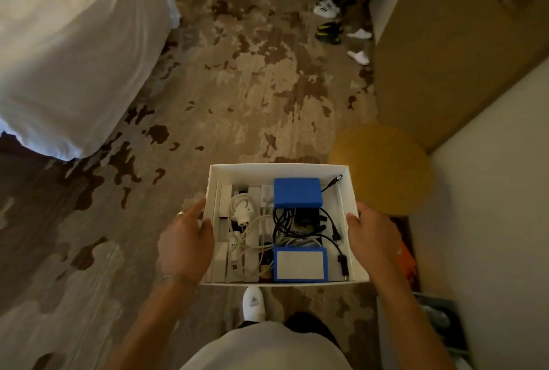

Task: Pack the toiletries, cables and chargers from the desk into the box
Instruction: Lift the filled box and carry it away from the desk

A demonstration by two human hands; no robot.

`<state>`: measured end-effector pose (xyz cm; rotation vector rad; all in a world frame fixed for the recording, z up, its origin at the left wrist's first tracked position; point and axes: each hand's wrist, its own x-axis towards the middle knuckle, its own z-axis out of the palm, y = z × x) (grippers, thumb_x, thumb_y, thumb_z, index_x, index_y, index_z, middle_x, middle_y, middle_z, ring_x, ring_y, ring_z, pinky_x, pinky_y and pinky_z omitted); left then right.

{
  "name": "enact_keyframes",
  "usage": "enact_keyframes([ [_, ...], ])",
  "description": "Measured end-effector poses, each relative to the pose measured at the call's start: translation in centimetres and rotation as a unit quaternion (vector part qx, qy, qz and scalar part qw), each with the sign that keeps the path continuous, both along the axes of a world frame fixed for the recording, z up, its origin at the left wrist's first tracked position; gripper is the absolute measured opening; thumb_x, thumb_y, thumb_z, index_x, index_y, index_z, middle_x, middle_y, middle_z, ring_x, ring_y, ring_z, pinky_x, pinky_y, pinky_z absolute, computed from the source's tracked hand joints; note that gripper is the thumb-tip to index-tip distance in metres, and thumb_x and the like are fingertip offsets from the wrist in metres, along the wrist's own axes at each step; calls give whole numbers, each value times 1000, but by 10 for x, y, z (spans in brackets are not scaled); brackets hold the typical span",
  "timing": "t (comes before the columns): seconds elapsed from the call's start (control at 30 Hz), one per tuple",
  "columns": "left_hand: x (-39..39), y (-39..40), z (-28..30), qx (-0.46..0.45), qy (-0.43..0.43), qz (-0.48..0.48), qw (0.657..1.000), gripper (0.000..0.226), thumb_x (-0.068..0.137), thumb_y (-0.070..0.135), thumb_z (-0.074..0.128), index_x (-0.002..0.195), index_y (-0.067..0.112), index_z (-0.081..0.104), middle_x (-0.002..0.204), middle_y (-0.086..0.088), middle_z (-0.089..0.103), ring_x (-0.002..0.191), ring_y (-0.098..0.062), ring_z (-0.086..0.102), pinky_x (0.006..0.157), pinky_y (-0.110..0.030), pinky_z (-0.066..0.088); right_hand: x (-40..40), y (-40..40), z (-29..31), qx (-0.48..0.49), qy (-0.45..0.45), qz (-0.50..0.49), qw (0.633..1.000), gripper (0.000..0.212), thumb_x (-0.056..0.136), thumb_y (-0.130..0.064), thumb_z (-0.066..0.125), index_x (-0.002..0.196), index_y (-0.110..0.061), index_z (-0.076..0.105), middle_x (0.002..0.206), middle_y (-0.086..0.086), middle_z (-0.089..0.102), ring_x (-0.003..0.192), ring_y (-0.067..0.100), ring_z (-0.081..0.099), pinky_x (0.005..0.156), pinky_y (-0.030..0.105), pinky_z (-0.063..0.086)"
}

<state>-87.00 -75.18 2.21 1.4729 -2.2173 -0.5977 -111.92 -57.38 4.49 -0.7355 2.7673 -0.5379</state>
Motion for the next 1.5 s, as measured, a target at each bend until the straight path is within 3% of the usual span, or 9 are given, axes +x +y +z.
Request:
enact_keyframes([
  [0.17,-77,-7,7,-9,-13,-61,998,46,86,9,63,123,36,63,65,24,42,49,12,35,47,-7,22,-56,20,3,-20,6,-50,999,17,100,-20,56,91,-9,65,78,9,65,68,20,59,65,36,52],
  [0.33,-165,-7,7,8,-9,-108,994,47,89,9,62,126,36,63,70,14,56,53,8,43,47,-12,26,-130,40,-8,-22,-7,-90,996,17,101,-20,55,84,-18,55,74,2,59,59,3,44,54,23,34],
  [0.5,-266,3,1,32,-24,-113,993,46,91,12,57,129,38,63,81,3,67,62,-14,60,53,-22,37,-225,56,-27,-13,10,-95,995,18,101,-21,55,86,-15,61,73,4,61,63,16,55,57,28,38],
  [0.6,-326,11,-7,43,-41,-119,991,45,93,16,54,128,42,60,83,5,69,64,-11,61,52,-22,38,-286,66,-39,-34,11,-105,994,17,100,-18,58,83,-15,61,69,3,57,62,18,53,56,29,37],
  [0.87,-460,13,-57,94,-64,-102,988,45,91,14,61,129,37,62,97,2,75,68,-13,64,51,-13,34,-423,73,-85,10,-21,-103,994,26,102,-24,55,121,-12,68,90,4,69,75,15,57,65,27,41],
  [1.0,-517,10,-82,132,-74,-88,985,43,90,15,59,125,40,65,95,4,74,60,0,52,51,-18,37,-474,70,-118,39,-44,-100,993,32,103,-26,52,129,-12,64,98,9,72,83,22,66,71,31,51],
  [1.13,-570,0,-115,156,-85,-119,977,43,91,12,58,125,35,66,92,-2,76,75,-24,67,71,-37,55,-514,65,-161,24,-31,-117,992,18,101,-19,57,103,-6,69,73,4,60,65,19,56,55,23,36],
  [1.2,-593,-6,-137,155,-92,-127,975,41,91,13,56,125,35,66,94,-1,76,78,-25,67,68,-34,51,-532,64,-186,11,-33,-130,991,14,99,-15,60,94,-5,68,67,-2,51,58,13,46,52,18,26],
  [1.5,-659,-36,-236,154,-111,-152,970,46,90,16,58,134,27,61,114,-4,73,94,-30,69,75,-41,56,-585,54,-283,9,-41,-143,989,13,99,-19,59,92,-9,65,66,1,56,54,16,49,54,25,30],
])
